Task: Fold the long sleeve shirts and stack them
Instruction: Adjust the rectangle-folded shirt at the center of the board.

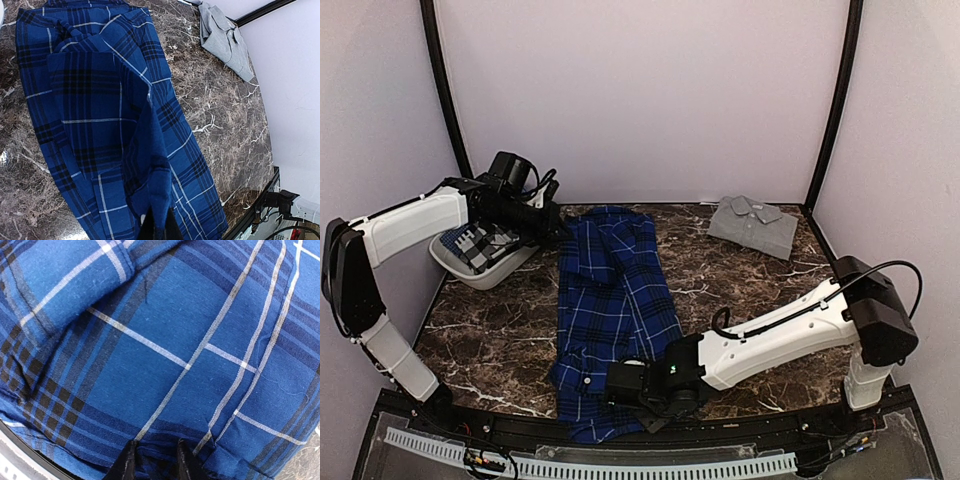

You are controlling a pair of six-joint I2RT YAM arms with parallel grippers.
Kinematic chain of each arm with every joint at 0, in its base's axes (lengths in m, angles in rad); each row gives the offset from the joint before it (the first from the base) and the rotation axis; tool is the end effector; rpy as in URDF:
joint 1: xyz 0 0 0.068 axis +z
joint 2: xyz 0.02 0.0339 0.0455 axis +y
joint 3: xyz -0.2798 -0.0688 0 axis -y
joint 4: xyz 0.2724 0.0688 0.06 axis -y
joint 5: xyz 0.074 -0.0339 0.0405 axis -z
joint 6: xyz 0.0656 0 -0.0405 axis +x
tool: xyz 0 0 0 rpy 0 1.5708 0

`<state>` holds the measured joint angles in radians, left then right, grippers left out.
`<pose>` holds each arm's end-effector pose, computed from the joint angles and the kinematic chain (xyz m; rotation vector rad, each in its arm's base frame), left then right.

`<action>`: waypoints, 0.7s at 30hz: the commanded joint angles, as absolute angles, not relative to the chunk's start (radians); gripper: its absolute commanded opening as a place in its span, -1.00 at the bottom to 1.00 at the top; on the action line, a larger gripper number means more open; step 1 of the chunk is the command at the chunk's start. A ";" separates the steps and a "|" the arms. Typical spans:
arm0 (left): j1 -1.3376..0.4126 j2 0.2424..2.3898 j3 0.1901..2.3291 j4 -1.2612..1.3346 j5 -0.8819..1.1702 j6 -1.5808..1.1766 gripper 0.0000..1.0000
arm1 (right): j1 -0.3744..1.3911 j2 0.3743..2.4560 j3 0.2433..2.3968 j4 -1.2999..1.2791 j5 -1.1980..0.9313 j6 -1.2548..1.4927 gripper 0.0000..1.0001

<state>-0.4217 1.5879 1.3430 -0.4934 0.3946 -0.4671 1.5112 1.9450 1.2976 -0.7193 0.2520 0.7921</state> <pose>0.3575 -0.1880 0.2949 0.1578 2.4078 -0.8906 0.0404 0.4019 0.1228 -0.9603 2.6591 0.1187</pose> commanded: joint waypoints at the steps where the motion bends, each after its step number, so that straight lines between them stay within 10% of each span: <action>1: -0.420 1.590 1.380 -0.510 0.390 -0.460 -1.00 | 1.517 1.962 1.285 -0.718 0.269 0.799 -0.59; 21: -0.420 1.594 1.390 -0.517 0.390 -0.459 -1.00 | 1.521 1.850 1.322 -0.696 0.292 0.770 -1.00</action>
<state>-0.4217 1.5921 1.3594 -0.4995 0.3939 -0.4671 1.5112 1.9175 1.2968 -0.7113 0.2852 0.7868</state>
